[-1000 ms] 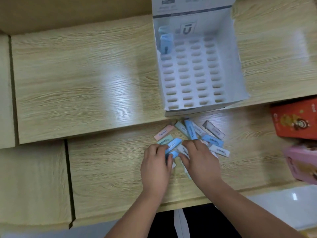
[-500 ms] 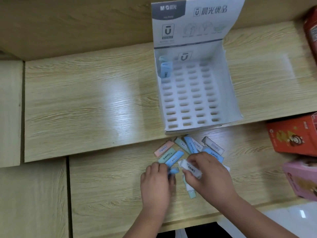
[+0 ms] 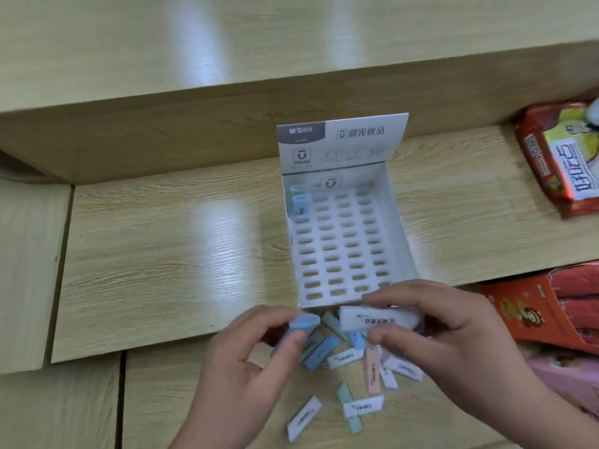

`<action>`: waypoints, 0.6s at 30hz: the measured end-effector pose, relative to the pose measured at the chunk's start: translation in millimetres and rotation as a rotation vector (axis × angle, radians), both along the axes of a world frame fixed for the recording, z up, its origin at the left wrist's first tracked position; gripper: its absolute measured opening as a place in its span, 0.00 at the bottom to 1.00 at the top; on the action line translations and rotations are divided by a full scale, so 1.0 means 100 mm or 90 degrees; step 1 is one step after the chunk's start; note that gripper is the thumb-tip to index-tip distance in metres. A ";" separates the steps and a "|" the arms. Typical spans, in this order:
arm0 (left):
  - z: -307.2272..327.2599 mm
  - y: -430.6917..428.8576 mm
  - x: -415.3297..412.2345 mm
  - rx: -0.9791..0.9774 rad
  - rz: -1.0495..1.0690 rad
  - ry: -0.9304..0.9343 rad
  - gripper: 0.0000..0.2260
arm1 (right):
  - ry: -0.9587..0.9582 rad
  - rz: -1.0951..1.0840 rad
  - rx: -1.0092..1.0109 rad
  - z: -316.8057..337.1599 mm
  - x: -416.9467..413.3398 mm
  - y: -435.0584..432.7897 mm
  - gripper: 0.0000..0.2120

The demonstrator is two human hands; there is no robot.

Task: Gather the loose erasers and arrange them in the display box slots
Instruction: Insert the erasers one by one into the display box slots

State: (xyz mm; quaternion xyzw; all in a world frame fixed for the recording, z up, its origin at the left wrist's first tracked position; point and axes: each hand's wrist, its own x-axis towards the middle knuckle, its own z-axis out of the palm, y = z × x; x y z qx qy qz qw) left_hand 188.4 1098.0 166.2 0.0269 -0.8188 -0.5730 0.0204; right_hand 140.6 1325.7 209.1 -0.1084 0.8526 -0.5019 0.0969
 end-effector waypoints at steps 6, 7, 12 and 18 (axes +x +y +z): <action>0.32 0.01 -0.57 0.063 0.104 -0.009 0.06 | -0.002 0.046 0.060 0.11 -0.55 0.00 0.15; 0.34 0.01 -0.64 0.061 0.118 -0.016 0.09 | 0.006 0.069 0.084 0.11 -0.66 -0.01 0.17; 0.36 0.06 -0.81 0.073 0.177 -0.026 0.09 | 0.092 0.103 0.175 0.00 -1.09 -0.22 0.16; 0.38 0.09 -0.85 0.134 0.251 -0.011 0.08 | 0.097 0.095 0.204 -0.15 -1.27 -0.47 0.11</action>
